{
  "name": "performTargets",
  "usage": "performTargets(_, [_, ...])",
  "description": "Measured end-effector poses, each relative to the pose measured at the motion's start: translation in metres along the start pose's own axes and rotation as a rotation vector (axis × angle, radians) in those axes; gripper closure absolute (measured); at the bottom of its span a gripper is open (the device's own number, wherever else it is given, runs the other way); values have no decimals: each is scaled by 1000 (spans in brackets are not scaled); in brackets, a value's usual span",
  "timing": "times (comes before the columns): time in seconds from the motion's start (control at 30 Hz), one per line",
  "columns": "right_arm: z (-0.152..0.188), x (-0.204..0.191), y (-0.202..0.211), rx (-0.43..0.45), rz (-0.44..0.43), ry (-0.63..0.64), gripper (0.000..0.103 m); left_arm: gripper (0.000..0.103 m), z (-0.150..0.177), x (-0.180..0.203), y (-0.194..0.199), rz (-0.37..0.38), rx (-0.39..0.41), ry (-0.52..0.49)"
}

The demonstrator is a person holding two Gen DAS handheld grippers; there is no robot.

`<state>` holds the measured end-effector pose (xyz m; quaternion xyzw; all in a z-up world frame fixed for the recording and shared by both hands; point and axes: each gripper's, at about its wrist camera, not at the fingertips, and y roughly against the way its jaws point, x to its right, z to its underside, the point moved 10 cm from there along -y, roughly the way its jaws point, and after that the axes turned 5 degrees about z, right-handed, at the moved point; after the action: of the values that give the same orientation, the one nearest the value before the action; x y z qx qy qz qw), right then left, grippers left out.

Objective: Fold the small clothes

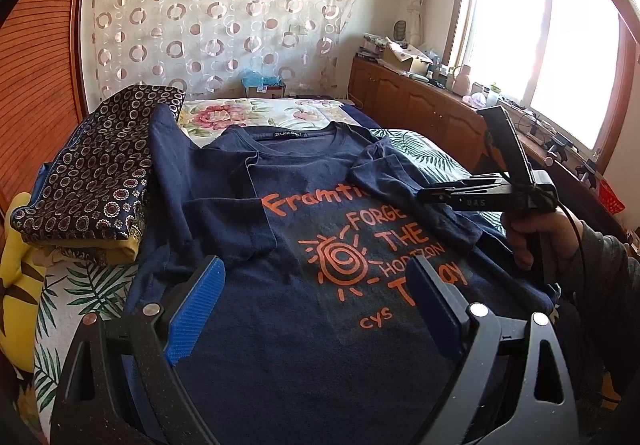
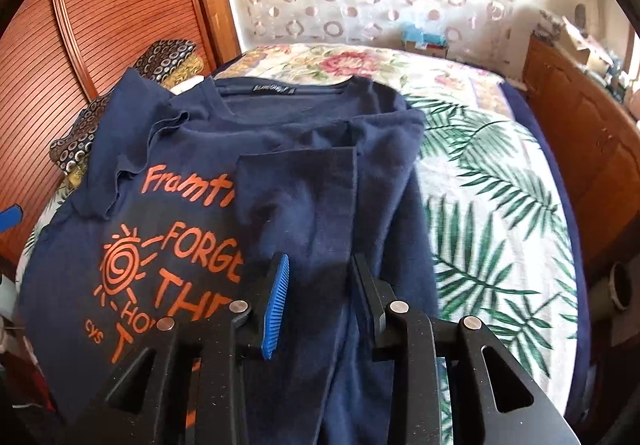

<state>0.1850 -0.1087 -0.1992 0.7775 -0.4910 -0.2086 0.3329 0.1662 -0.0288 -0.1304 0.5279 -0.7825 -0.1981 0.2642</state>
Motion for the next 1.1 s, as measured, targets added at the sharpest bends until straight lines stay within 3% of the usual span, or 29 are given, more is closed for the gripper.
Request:
performTargets(0.07, [1, -5, 0, 2, -2, 22, 77, 10, 1, -1, 0, 0, 1, 2])
performTargets(0.13, [2, -11, 1, 6, -5, 50, 91, 10, 1, -2, 0, 0, 2, 7])
performTargets(0.23, [0, -17, 5, 21, -16, 63, 96, 10, 2, -3, 0, 1, 2, 13])
performTargets(0.37, [-10, -28, 18, 68, -40, 69, 96, 10, 3, -3, 1, 0, 3, 10])
performTargets(0.63, [-10, -93, 39, 90, -241, 120, 96, 10, 1, -13, 9, -19, 19, 28])
performTargets(0.67, [-9, -95, 42, 94, -249, 127, 93, 10, 1, -14, 9, -20, 19, 30])
performTargets(0.7, [-9, -96, 45, 100, -250, 134, 83, 10, 2, -15, 10, -23, 19, 33])
performTargets(0.8, [-9, -81, 51, 122, -212, 130, 79, 10, 2, -17, 11, -23, 23, 40])
performTargets(0.97, [1, -33, 46, 112, -43, 128, 77, 10, -2, -22, 10, -37, 30, 34])
performTargets(1.1, [8, 4, 28, 78, 42, 104, 69, 10, -9, -32, 6, -59, 25, 26])
